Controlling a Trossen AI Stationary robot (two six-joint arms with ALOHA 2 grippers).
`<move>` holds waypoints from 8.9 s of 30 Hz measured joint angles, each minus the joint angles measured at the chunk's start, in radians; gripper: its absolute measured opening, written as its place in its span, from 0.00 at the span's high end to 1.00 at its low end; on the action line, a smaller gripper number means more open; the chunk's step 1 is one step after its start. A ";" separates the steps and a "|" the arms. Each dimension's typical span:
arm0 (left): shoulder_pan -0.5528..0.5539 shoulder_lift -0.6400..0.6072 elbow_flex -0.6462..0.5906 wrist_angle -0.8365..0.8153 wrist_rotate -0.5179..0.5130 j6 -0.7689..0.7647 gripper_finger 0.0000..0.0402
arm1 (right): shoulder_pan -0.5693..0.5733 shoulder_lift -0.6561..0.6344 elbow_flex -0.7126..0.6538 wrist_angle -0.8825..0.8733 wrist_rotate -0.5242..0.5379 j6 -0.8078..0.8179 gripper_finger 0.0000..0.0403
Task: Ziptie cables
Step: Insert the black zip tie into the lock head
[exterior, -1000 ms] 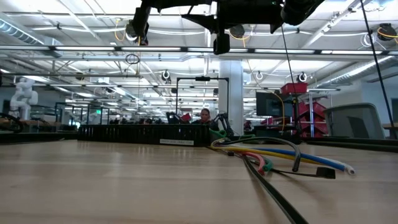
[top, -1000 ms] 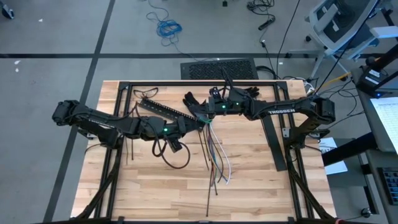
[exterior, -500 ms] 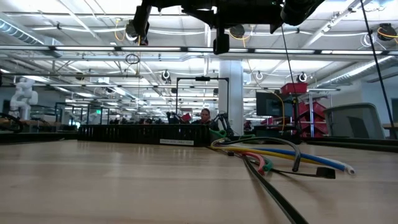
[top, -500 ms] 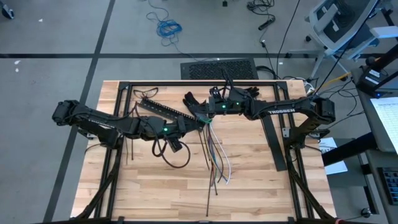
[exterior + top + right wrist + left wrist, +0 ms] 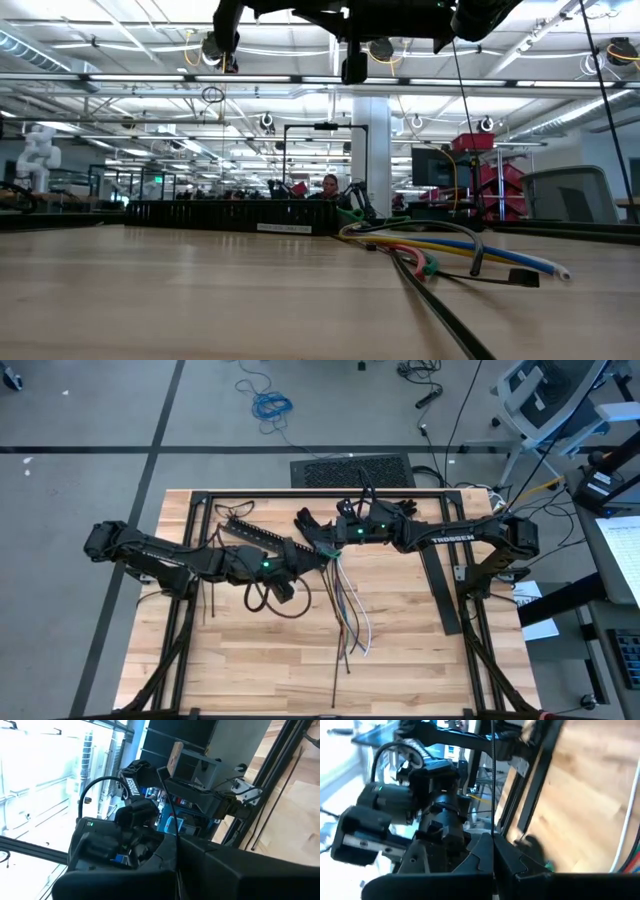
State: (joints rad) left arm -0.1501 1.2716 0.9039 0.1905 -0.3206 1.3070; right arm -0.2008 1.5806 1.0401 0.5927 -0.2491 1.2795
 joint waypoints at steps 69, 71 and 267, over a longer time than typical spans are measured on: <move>0.370 -0.070 -0.071 0.143 0.392 -1.721 0.59 | -0.020 -0.090 0.000 0.090 0.170 -0.879 1.00; 0.368 -0.060 -0.071 0.165 0.400 -1.732 0.57 | -0.019 -0.090 0.000 0.093 0.172 -0.880 1.00; 0.352 0.040 -0.040 0.251 0.388 -1.796 1.00 | -0.034 -0.090 0.000 0.137 0.162 -0.824 0.92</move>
State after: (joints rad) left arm 0.2024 1.3113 0.8639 0.4418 0.0679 -0.4894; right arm -0.2344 1.4910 1.0401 0.7298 -0.0872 0.4558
